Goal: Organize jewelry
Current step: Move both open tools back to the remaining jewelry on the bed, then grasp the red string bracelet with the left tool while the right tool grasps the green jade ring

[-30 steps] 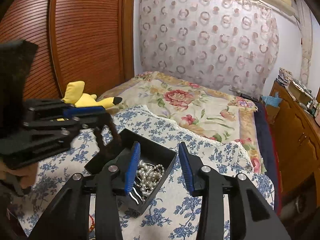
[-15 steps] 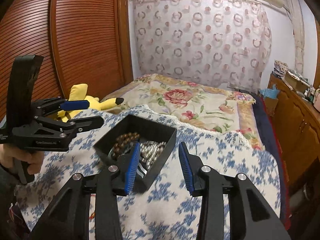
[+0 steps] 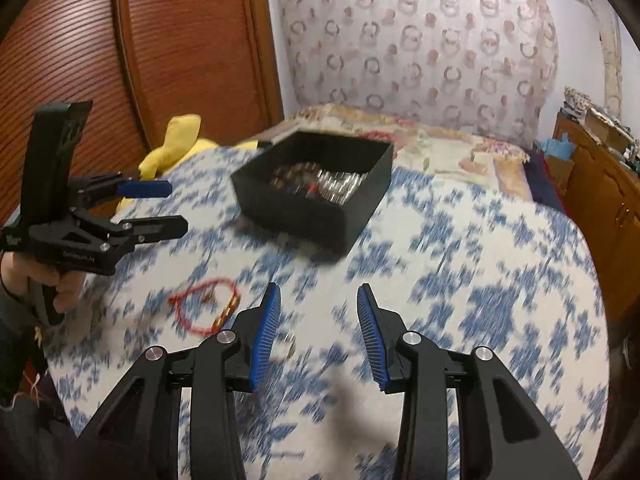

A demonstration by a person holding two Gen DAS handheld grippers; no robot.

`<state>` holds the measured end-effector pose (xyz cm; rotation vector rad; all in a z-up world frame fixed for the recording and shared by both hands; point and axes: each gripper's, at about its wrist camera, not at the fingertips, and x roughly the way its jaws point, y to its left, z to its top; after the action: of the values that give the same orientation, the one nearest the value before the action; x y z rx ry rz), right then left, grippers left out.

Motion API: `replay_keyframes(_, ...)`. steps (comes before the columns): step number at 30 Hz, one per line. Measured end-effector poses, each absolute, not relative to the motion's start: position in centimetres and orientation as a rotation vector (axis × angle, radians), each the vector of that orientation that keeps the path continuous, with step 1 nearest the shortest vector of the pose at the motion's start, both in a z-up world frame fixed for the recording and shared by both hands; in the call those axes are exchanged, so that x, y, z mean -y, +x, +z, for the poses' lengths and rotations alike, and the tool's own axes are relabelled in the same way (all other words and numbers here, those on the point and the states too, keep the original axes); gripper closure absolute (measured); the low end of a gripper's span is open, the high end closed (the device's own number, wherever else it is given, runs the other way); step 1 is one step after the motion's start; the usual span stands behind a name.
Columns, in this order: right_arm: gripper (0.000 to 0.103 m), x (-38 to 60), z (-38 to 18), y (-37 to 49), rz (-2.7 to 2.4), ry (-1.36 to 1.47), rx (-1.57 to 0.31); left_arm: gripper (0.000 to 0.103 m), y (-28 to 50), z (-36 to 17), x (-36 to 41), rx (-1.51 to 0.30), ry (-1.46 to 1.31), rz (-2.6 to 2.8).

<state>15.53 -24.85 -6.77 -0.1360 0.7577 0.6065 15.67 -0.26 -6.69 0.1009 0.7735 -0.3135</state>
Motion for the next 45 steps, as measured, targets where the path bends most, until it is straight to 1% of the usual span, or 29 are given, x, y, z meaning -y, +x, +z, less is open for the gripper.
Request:
replay_keyframes(10,0.061,24.7,-8.8,10.5,0.612,-0.173,-0.785,0.022,13.1,-9.2,1.0,-0.853,0.121,-0.373)
replay_keyframes(13,0.061,24.7,-9.1,9.6,0.611,-0.172,-0.787,0.032,12.1,-9.5,1.4,-0.858,0.125,-0.403)
replay_keyframes(15,0.061,24.7,-9.4,9.1,0.605,-0.177,-0.79,0.045,11.7,-9.8,1.7,-0.869,0.128,-0.413)
replay_keyframes(16,0.061,24.6,-9.6,8.9,0.6,-0.18,-0.791,0.048,11.6,-9.9,1.7,-0.873,0.126,-0.418)
replay_keyframes(18,0.061,24.5,-9.8,8.6,0.6,-0.183,-0.794,0.061,11.5,-10.0,1.9,-0.878,0.127,-0.424)
replay_keyframes(19,0.061,24.4,-9.9,8.4,0.602,-0.182,-0.794,0.064,11.5,-10.0,2.0,-0.877,0.127,-0.426)
replay_keyframes(21,0.061,24.3,-10.2,8.1,0.604,-0.184,-0.795,0.074,11.5,-10.2,2.3,-0.88,0.137,-0.427)
replay_keyframes(28,0.061,24.3,-10.3,8.0,0.604,-0.184,-0.79,0.083,11.5,-10.4,3.1,-0.872,0.153,-0.44)
replay_keyframes(30,0.061,24.3,-10.3,8.0,0.605,-0.185,-0.79,0.094,11.4,-10.4,3.2,-0.87,0.149,-0.456)
replay_keyframes(34,0.061,24.2,-10.3,8.1,0.608,-0.187,-0.795,0.096,10.9,-10.4,3.5,-0.857,0.17,-0.463)
replay_keyframes(43,0.061,23.7,-9.8,8.9,0.628,-0.196,-0.796,0.096,9.7,-8.1,1.7,-0.772,0.057,-0.431)
replay_keyframes(45,0.069,23.5,-9.5,9.2,0.637,-0.195,-0.793,0.096,9.4,-7.4,1.4,-0.747,0.039,-0.423)
